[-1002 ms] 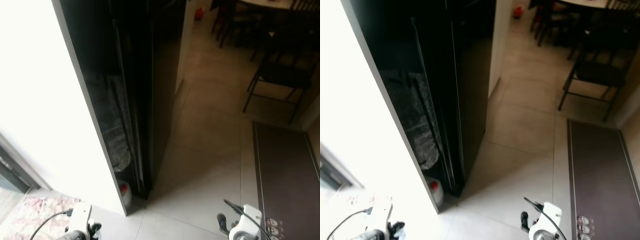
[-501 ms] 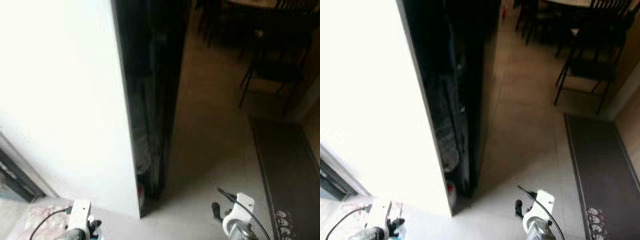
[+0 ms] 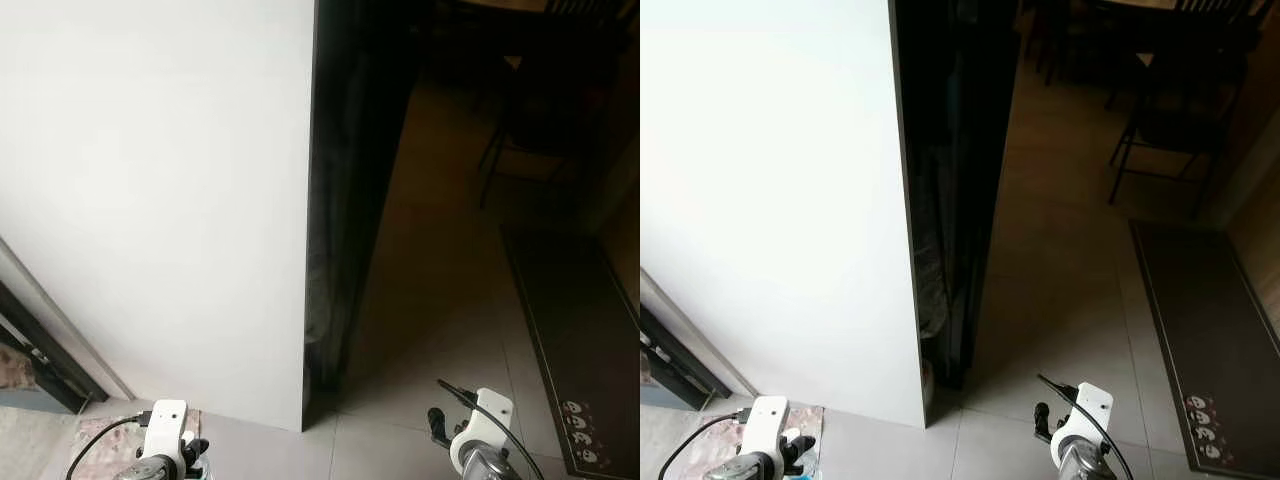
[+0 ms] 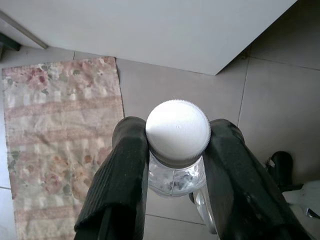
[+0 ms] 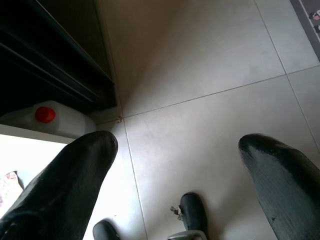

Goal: Restocking fridge

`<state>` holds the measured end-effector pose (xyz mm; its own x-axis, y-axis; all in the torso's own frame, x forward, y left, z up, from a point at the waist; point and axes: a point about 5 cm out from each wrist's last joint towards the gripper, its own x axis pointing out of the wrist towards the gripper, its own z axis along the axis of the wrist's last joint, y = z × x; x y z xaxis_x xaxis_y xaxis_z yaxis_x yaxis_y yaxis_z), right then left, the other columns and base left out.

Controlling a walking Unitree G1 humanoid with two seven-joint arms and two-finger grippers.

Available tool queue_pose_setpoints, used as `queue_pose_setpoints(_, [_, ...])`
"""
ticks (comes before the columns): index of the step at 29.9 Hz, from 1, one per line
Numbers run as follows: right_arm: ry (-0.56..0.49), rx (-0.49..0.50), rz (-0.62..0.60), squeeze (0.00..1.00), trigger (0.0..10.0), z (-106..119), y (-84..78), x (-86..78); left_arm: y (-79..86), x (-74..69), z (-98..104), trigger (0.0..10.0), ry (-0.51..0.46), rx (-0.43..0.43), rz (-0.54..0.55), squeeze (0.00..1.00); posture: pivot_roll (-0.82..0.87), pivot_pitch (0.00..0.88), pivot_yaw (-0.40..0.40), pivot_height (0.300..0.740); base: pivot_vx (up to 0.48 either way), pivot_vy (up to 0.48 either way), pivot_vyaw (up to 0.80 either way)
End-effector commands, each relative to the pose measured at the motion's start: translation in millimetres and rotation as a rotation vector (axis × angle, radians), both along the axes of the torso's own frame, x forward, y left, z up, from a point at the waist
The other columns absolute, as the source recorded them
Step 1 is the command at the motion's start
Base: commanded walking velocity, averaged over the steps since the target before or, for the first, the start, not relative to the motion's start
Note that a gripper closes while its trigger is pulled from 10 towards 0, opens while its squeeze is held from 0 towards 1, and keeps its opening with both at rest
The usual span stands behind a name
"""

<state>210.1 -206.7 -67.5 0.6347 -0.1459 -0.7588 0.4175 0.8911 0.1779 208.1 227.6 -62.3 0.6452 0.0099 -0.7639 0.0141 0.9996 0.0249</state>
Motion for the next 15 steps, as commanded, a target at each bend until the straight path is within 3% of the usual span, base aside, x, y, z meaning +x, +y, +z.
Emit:
queue_pose_setpoints(1, [-0.01,-0.009,0.009,0.0,10.0,1.8,-3.1,1.9,-3.2,0.9,-0.4,10.0,0.008,0.001,-0.012,0.0,0.03,0.0,-0.015,0.74,0.0,0.0,0.0])
queue_pose_setpoints(15, [-0.018,-0.005,0.023,0.0,10.0,2.2,-3.0,2.3,-1.4,0.1,-0.9,10.0,0.009,-0.004,0.04,0.0,0.03,0.0,-0.015,0.74,0.29,0.0,0.0])
